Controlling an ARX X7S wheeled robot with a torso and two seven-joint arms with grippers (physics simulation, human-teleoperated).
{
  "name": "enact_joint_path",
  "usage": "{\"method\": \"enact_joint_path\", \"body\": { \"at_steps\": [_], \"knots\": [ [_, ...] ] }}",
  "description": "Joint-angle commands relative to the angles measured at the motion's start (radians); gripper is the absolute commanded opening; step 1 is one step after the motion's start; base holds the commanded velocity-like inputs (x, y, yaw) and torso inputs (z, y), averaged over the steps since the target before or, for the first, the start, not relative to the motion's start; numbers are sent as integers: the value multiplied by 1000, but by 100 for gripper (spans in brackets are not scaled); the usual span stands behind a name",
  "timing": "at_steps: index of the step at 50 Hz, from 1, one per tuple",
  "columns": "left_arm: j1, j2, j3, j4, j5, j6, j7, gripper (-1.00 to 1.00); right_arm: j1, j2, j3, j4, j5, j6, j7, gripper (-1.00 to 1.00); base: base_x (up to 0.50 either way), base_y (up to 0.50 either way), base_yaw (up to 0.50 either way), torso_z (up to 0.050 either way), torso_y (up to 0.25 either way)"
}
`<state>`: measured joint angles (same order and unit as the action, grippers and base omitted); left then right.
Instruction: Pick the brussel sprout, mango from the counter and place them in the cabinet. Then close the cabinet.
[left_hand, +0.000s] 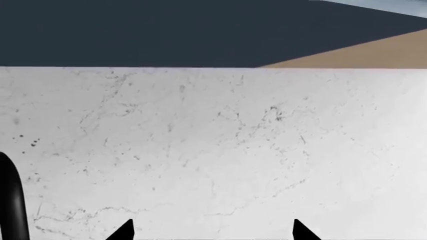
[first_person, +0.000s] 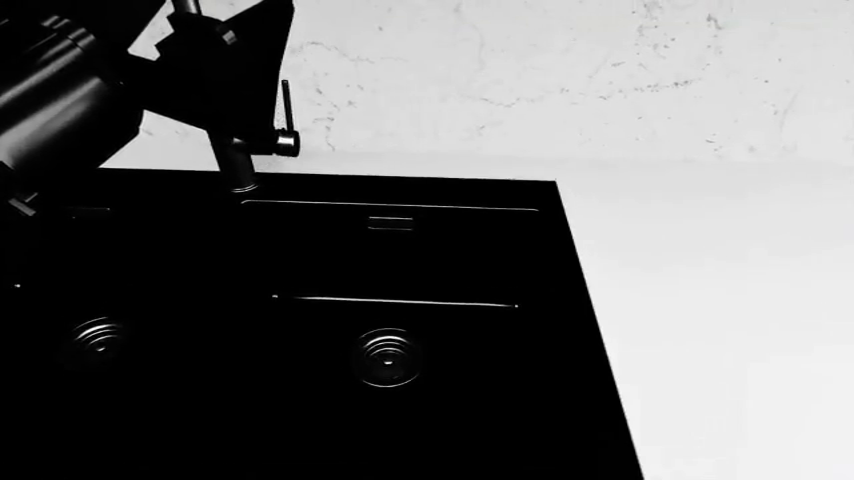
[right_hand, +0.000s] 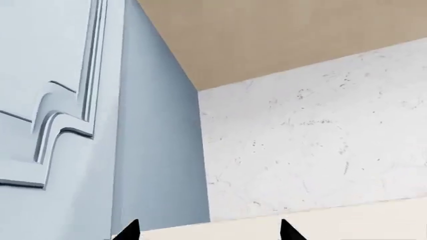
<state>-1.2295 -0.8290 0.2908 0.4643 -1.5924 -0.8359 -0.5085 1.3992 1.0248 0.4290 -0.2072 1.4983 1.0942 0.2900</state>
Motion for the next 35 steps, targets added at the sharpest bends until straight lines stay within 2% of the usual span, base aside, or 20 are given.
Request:
{"method": "enact_joint_path", "body": {
  "at_steps": [1, 18, 35],
  "knots": [
    [5, -1, 4, -7, -8, -1, -13, 100, 247, -20, -194, 56, -127, -76, -70, 100, 0, 0, 0, 0, 0],
    [6, -4, 4, -7, -11, 2, -12, 100, 655, -131, -503, 238, -330, -91, -238, 100, 0, 0, 0, 0, 0],
    [7, 0, 5, -12, -9, 8, -8, 100, 862, -314, -674, 464, -484, -183, -412, 100, 0, 0, 0, 0, 0]
  ]
}}
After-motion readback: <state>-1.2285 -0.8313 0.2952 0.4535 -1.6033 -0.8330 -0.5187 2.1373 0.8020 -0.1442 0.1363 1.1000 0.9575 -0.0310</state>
